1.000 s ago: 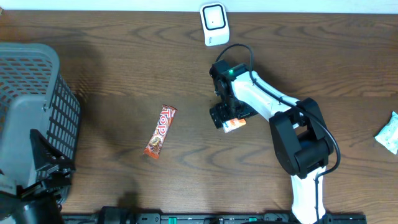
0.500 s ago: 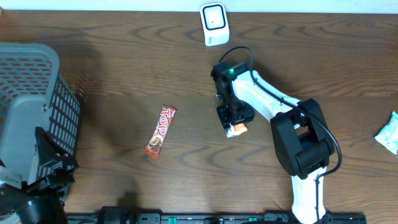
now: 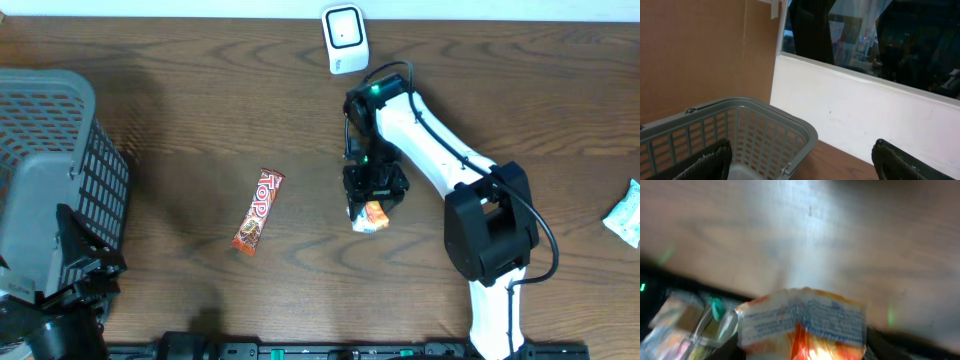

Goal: Scan the item barcode
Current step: 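Lift orange box with right gripper and carry it toward scanner, then hold orange box under the white scanner with right gripper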

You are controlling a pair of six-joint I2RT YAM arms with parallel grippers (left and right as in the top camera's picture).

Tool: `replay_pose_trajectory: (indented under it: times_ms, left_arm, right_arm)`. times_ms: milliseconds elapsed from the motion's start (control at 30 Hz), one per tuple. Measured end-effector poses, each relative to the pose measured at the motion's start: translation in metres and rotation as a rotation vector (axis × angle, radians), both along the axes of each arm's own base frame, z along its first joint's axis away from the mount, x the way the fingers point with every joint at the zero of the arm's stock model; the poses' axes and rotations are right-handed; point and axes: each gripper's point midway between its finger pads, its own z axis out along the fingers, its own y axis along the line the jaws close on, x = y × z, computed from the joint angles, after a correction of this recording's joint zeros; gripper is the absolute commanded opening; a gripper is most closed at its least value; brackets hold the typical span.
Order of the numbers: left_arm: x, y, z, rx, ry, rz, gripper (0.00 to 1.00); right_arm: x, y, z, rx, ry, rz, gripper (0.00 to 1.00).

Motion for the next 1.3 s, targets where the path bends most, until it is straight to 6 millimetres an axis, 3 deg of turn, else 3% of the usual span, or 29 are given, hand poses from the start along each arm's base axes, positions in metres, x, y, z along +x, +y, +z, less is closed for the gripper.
replay_pose_trajectory:
  times_ms: [133,333,500,633,733,1067,1167,1300]
  left_arm:
    - [0.000,0.000,0.000,0.000,0.000,0.000,0.90]
    - [0.000,0.000,0.000,0.000,0.001,0.000,0.90]
    - [0.000,0.000,-0.001,0.000,0.002,0.000,0.90]
    - [0.000,0.000,-0.002,0.001,0.009,0.000,0.90]
    - [0.001,0.000,-0.007,0.002,0.031,0.000,0.90]
    - [0.002,-0.001,-0.043,0.013,0.190,-0.008,0.90]
    - [0.001,-0.002,-0.047,0.014,0.208,-0.010,0.90]
    - [0.001,-0.002,-0.050,0.015,0.221,-0.012,0.90]
  right_arm:
    - [-0.014,-0.006,0.011,0.005,0.083,-0.004,0.47]
    - [-0.016,-0.002,0.012,0.036,0.092,0.002,0.45]
    - [0.004,0.009,0.002,0.090,-0.003,0.002,0.45]
    - [0.042,0.027,-0.010,0.165,-0.163,-0.017,0.45]
    - [0.078,0.039,-0.007,0.230,-0.303,-0.032,0.45]
    - [0.224,0.047,0.057,0.333,-0.888,-0.094,0.43]
    - [0.257,0.043,0.073,0.304,-1.049,-0.111,0.35]
    - [0.297,0.035,0.096,0.244,-1.256,-0.134,0.33]
